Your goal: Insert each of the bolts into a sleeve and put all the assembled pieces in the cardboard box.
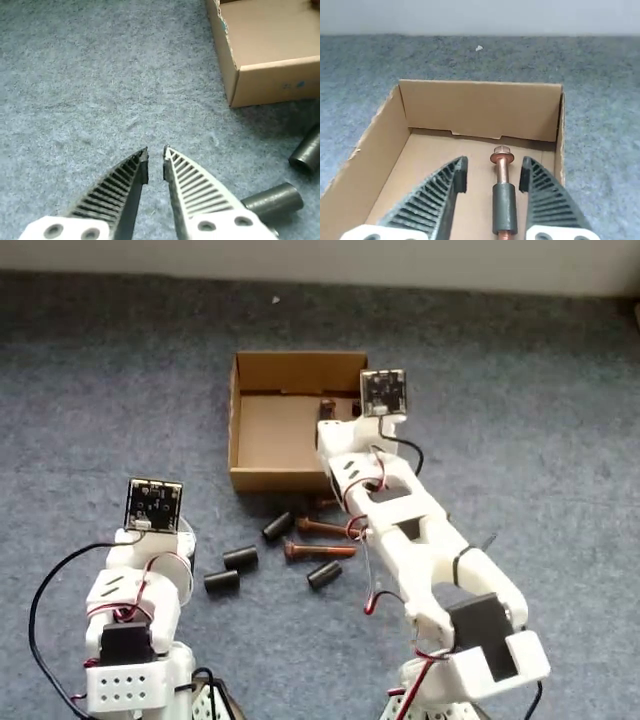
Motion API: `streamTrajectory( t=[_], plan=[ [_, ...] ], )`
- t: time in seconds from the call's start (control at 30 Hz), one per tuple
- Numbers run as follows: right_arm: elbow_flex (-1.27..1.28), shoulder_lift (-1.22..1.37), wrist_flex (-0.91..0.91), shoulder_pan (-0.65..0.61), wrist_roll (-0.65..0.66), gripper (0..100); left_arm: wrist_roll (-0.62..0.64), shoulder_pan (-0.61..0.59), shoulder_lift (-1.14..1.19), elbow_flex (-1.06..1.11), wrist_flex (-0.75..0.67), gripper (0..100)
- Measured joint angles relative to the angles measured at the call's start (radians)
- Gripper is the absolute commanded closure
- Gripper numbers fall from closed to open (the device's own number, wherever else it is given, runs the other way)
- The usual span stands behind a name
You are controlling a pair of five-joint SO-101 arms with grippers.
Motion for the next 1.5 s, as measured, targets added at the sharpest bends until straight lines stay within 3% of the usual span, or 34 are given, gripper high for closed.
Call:
streamTrajectory(
  t=[0.2,0.43,0.63,0.9,1.0,1.13,1.5],
  plan=[
    [0.066,-0.278,0.259,-0.002,0.063,83.9,0.000,-0.052,0.000,0.000,0.000,91],
    [0.066,-0.523,0.787,-0.034,0.086,83.9,0.000,-0.052,0.000,0.000,0.000,91],
    [0.071,-0.557,1.076,-0.091,0.282,83.9,0.000,-0.052,0.000,0.000,0.000,91],
    [0.072,-0.559,1.284,-0.164,0.566,83.4,0.000,-0.052,0.000,0.000,0.000,91],
    [0.072,-0.559,1.333,-0.184,0.647,77.9,0.000,-0.052,0.000,0.000,0.000,91],
    [0.072,-0.537,1.349,-0.190,0.710,68.2,0.000,-0.052,0.000,0.000,0.000,91],
    [0.072,-0.353,1.349,-0.256,0.865,68.0,0.000,-0.052,0.000,0.000,0.000,91]
  ],
)
